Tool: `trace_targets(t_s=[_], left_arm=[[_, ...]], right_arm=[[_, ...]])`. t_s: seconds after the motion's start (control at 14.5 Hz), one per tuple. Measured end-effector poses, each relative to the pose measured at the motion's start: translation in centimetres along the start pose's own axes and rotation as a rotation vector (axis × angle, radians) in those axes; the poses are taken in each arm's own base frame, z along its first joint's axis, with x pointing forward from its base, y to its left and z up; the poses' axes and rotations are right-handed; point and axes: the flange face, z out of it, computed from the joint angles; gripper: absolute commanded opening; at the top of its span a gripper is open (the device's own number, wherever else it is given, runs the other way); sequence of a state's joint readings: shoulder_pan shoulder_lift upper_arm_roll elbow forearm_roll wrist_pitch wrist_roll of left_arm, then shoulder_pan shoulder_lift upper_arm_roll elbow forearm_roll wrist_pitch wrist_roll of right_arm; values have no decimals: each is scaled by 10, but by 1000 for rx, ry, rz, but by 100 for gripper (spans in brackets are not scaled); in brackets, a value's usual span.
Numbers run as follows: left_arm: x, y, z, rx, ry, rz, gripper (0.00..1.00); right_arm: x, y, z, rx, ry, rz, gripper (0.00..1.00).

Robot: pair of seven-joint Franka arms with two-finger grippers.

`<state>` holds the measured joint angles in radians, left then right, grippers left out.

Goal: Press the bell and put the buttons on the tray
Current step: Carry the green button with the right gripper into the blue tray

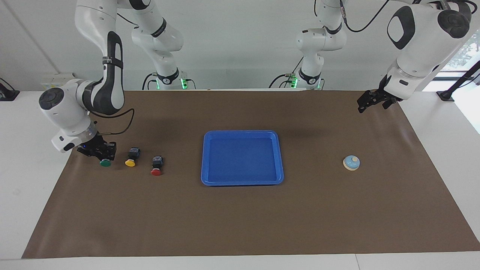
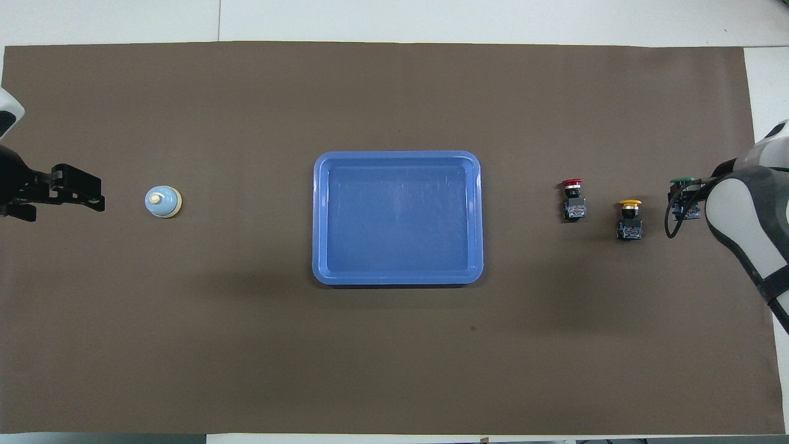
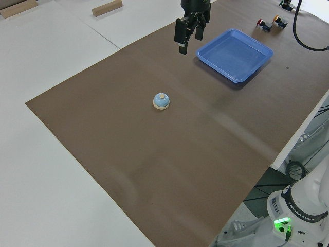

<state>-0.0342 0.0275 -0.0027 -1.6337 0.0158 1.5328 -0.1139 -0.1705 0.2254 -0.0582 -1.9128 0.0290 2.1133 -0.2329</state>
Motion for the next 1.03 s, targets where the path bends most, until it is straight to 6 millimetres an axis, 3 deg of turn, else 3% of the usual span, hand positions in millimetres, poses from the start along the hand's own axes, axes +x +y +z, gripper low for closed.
trace_targets(t_s=[0.21,0.34,0.69,0.83,1.03], left_arm=[[0,0,0,0,0,0,100],[0,0,0,0,0,0,100],[0,0,0,0,0,0,100],[0,0,0,0,0,0,100],[0,0,0,0,0,0,100]], right_arm=[[20,-70,-75,31,-47,69,1],[24,-134,-98,25,-57,104,1],[7,-296,-90,0,-68,106,4],[-1,-337,-86,2,-46,76,5],[-2,-372,-64,0,-37,60,13]])
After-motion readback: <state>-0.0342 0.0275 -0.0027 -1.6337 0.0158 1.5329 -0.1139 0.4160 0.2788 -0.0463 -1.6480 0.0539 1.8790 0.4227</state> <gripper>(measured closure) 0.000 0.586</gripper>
